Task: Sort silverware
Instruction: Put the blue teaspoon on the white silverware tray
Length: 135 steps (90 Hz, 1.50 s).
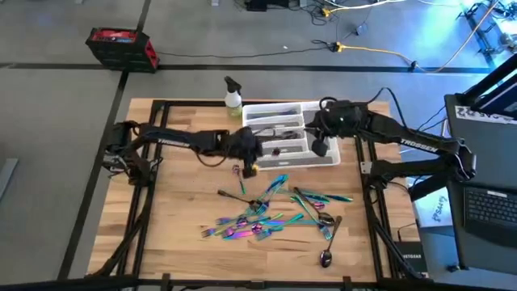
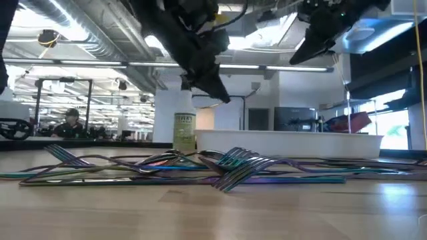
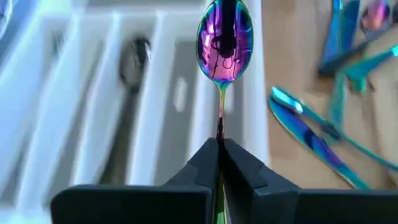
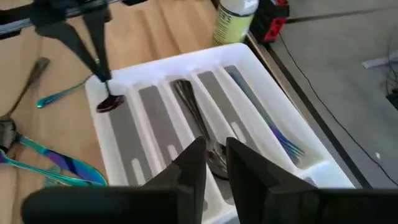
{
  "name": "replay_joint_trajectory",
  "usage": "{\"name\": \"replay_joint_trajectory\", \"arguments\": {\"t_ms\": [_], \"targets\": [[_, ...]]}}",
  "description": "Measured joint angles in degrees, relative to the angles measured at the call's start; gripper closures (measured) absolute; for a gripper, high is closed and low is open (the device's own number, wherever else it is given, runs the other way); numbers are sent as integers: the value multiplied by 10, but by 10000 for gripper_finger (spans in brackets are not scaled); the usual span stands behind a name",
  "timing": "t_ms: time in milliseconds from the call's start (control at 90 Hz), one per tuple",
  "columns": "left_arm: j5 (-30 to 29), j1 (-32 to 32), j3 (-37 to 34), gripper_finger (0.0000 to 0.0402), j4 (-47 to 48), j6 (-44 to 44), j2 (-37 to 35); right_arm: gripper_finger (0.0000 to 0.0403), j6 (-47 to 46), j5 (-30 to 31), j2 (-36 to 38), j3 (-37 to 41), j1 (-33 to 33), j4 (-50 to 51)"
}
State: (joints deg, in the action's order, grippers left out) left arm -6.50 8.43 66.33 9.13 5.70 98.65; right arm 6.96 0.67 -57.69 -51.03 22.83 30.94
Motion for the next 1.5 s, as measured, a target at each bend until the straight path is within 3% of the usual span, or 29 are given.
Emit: {"name": "replay_joint_trajectory", "arguments": {"t_ms": [478, 733, 944, 1211, 1500], "targets": [[51, 69, 137, 401, 12, 40, 167, 356, -15, -1, 0, 0, 1, 27], [71, 70, 145, 401, 43, 53, 194, 356, -33, -1, 0, 0, 1, 35], [65, 63, 146, 349, 54, 44, 193, 356, -36, -1, 0, 0, 1, 31], [1, 47, 146, 256, 49, -22, 171, 356, -26, -1, 0, 0, 1, 25], [-162, -44, 147, 245, 155, -60, 101, 356, -19, -2, 0, 0, 1, 28]]}}
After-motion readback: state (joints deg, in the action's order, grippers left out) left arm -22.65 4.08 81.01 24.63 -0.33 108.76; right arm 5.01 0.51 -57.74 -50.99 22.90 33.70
